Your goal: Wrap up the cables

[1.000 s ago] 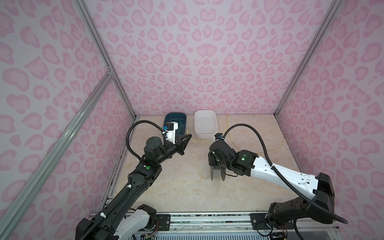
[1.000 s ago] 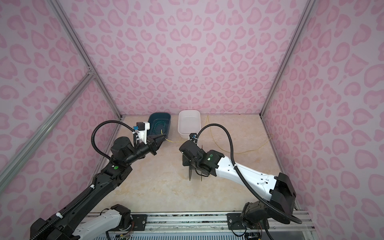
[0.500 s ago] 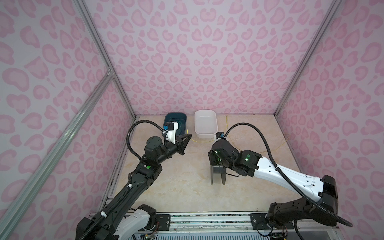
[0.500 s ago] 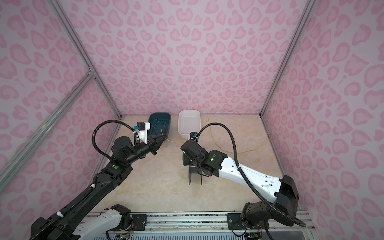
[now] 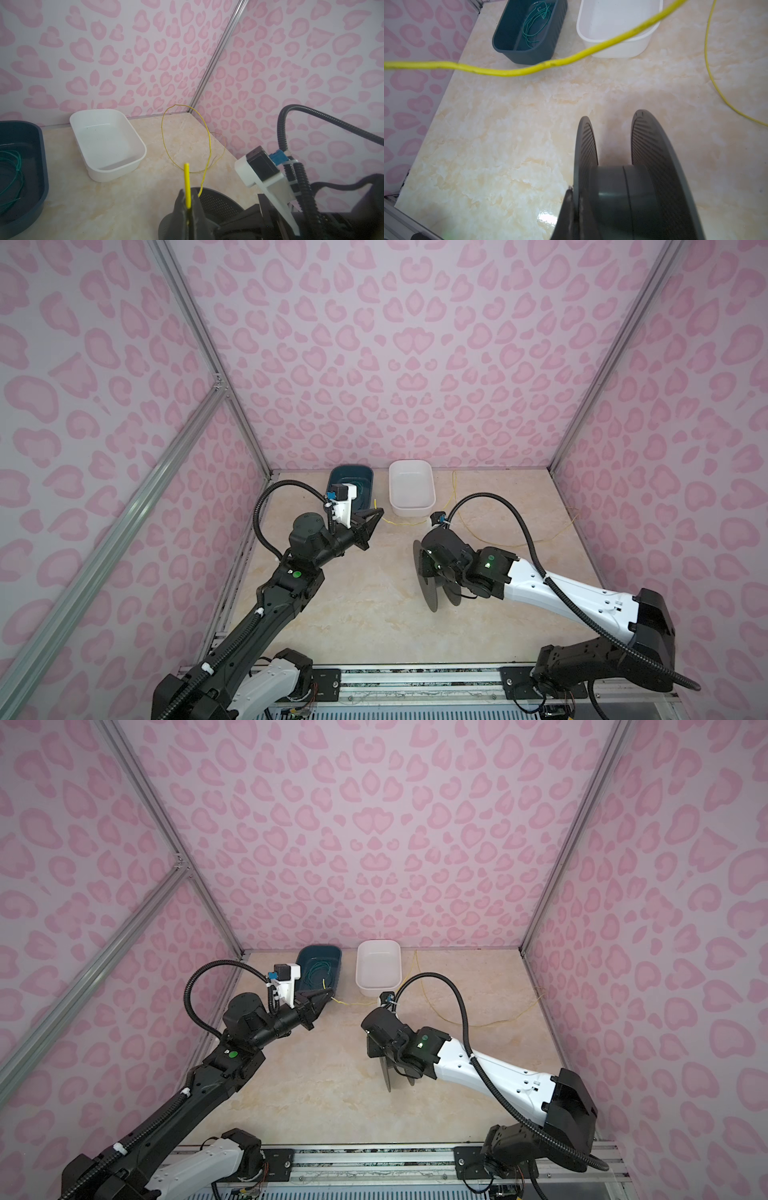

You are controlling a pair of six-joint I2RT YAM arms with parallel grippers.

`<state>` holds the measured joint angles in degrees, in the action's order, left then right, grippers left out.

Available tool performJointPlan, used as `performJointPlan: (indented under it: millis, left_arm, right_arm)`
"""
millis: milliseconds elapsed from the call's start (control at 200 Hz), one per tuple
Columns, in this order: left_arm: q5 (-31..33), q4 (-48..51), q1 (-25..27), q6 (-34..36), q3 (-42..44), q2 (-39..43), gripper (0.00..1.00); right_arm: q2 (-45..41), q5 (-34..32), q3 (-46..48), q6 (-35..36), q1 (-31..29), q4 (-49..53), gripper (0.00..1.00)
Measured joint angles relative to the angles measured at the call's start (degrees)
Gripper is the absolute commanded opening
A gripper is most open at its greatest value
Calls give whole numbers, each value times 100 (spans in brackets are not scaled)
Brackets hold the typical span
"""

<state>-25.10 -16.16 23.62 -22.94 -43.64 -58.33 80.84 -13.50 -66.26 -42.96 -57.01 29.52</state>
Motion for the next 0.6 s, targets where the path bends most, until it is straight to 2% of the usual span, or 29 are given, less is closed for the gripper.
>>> performJointPlan:
  millis: [175,275,435,600]
  left_arm:
    - [0,-2,2,0,0,20,4]
    - [0,0,2,0,0,20,4]
    - [4,-2,2,2,0,50,4]
    - [4,2,2,2,-2,50,3]
  right_arm:
    - [-254,-13,107,-44,66,31,0]
    - [-789,409,575,-223,295,-323,0]
    - [-1849,1130,1941,-826,1010,-1692,0]
    - [-2288,1537,3171,-1574,1600,-3180,0]
